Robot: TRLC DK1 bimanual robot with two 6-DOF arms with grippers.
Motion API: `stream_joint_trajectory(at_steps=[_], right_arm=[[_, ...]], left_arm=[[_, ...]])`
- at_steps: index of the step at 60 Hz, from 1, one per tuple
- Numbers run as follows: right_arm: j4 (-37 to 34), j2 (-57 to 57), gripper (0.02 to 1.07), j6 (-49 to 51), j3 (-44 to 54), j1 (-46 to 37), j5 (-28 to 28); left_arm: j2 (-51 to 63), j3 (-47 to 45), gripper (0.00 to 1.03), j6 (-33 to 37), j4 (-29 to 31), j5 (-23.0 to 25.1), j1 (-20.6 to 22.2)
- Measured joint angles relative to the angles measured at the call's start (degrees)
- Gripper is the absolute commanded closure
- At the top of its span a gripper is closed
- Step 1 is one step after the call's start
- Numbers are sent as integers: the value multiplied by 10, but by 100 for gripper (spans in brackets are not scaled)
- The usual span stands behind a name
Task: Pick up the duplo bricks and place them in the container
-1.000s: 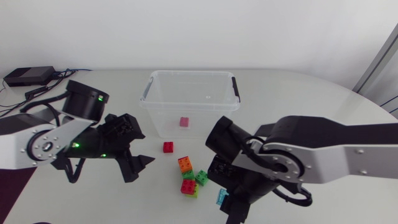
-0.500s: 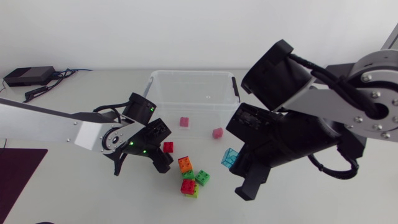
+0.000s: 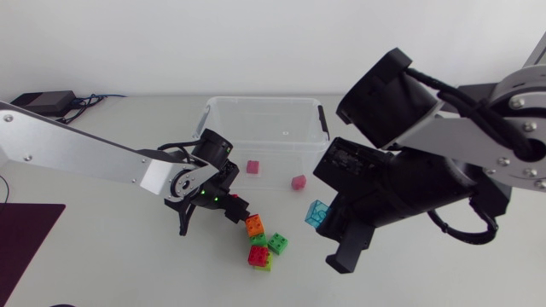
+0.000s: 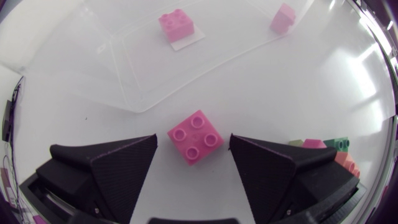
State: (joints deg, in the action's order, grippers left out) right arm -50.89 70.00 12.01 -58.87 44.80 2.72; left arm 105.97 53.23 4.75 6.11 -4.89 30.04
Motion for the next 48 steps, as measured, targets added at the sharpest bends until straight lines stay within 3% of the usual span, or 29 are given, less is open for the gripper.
stream_joint_trajectory(at_steps=[5, 6, 9, 15, 32, 48], right_arm=[[-2, -6, 73, 0, -14, -8, 0], [-2, -6, 73, 0, -17, -9, 0], [-2, -7, 73, 0, -30, -13, 0], [-1, -8, 73, 0, -56, -21, 0], [39, -1, 73, 0, -94, -52, 4], [159, 83, 72, 2, -127, -91, 7]], left_arm=[[6, 6, 35, -19, 0, -2, 9], [7, 7, 45, -22, 0, -2, 9], [9, 9, 57, -31, 0, -1, 9], [9, 9, 66, -37, 4, -1, 8], [-38, -30, 70, -27, 40, -2, -19], [-241, -68, 69, 20, 121, -4, -26]])
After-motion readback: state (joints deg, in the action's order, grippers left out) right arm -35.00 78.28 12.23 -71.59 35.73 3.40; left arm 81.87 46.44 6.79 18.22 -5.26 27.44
